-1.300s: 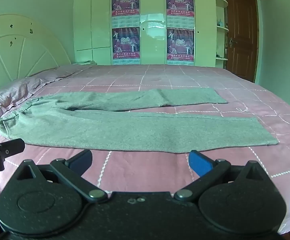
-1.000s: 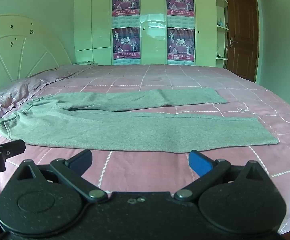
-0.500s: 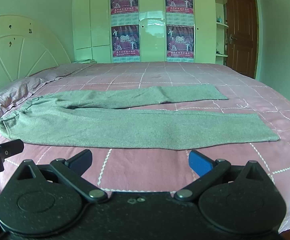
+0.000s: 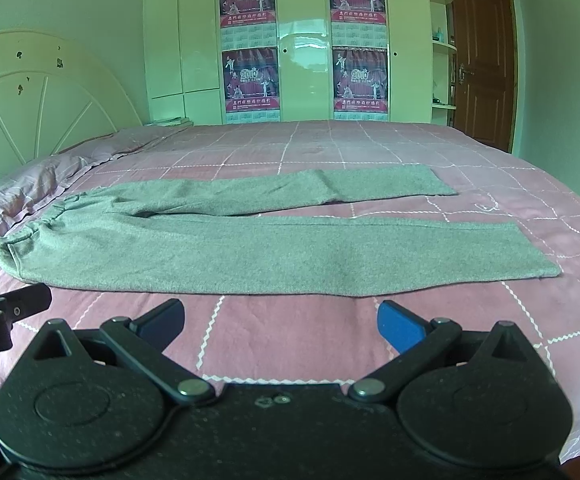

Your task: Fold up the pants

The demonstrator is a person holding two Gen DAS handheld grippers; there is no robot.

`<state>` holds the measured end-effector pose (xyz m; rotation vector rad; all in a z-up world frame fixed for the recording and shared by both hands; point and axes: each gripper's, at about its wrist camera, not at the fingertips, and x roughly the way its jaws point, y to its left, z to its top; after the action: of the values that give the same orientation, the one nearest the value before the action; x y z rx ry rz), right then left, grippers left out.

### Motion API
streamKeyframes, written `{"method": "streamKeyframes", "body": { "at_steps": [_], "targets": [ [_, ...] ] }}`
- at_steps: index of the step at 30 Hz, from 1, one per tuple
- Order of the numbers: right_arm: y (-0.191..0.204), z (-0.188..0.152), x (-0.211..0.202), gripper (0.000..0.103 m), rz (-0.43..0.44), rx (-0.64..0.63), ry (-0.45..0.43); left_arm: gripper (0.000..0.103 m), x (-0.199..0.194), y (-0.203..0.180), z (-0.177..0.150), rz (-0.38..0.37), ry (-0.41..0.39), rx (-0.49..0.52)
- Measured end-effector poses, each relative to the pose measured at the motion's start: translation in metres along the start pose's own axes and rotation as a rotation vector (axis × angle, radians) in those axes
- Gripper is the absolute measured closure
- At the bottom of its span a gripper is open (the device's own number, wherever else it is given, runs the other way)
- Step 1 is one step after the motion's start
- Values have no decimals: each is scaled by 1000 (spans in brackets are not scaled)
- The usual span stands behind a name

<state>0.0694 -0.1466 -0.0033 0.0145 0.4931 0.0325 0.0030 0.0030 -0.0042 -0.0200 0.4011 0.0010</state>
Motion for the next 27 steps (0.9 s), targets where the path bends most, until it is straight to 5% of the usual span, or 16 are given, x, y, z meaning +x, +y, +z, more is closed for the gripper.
{"method": "streamKeyframes", "body": {
  "at_steps": [27],
  "targets": [
    [2, 0, 1, 6, 1, 0, 6, 0, -1, -2, -2, 2, 3, 7]
  ]
}}
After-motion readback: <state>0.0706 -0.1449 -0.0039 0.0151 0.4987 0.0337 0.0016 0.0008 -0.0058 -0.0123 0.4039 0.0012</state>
